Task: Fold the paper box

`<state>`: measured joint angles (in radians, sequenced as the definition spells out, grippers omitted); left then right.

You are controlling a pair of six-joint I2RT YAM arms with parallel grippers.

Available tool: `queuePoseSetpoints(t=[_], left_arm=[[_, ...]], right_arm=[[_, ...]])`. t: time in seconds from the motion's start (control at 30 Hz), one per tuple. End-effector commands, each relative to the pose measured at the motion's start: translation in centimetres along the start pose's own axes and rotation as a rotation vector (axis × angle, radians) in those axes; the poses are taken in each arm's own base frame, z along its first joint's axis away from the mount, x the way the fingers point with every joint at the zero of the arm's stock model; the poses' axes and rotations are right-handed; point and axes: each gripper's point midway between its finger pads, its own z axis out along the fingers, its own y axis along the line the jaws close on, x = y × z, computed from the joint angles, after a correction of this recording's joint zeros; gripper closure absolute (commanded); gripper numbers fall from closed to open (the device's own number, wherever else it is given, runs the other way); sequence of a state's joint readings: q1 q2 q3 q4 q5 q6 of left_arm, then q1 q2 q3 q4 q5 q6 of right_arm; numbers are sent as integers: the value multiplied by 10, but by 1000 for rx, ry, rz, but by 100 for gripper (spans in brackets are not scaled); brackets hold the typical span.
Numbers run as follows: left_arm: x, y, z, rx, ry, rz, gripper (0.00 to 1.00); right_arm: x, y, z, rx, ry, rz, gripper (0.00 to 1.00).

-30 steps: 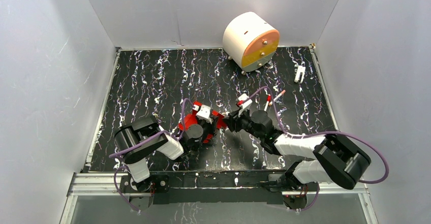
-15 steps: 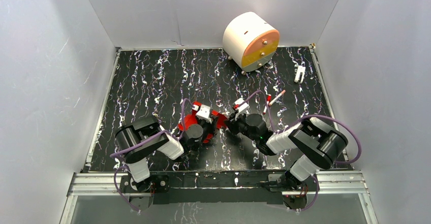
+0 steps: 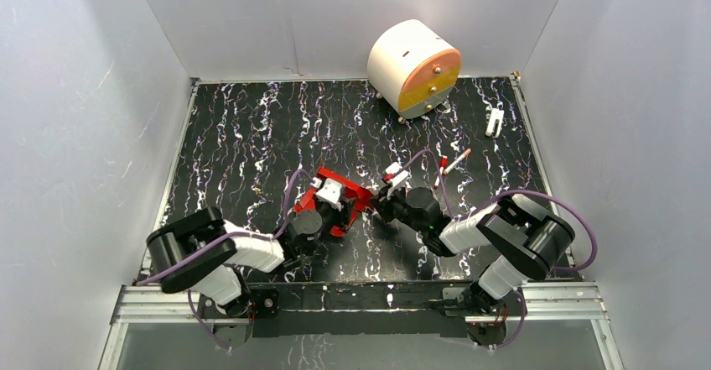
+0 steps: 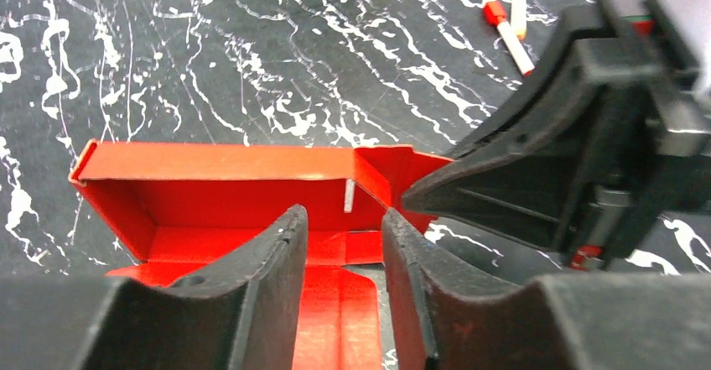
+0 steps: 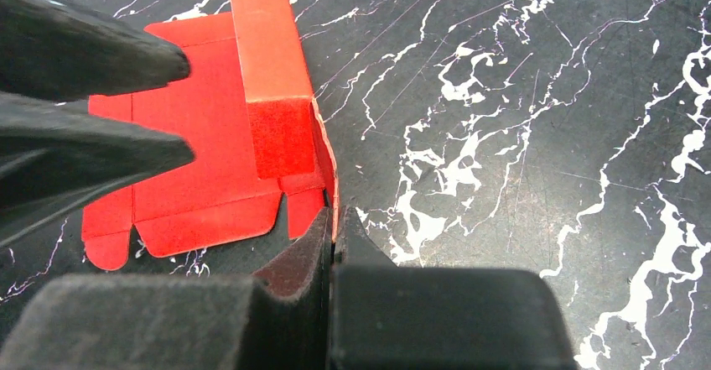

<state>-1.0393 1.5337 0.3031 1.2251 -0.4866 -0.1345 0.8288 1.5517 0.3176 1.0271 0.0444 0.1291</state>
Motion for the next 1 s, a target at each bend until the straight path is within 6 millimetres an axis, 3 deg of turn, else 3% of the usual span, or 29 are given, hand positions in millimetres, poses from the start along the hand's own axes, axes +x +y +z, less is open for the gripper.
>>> queuePoseSetpoints(t=[0.0,0.23,0.43,0.7,0.97], left_arm=[[-4,-6,-16,27,42,86,60],[20,-10,-19,11,123,144,44],[28,-19,1,-18,141,181,37],[43,-21,17,-54,149,206,35],[53,-4,23,-158,163,260,39]], right_arm=[[-28,5,5,-23,-84,-22,100],[-27,8,5,-30,-81,-26,100],[-27,10,5,-38,-78,-25,100],[-26,13,5,-44,-74,-28,100],[-25,15,4,-51,-72,-34,100]])
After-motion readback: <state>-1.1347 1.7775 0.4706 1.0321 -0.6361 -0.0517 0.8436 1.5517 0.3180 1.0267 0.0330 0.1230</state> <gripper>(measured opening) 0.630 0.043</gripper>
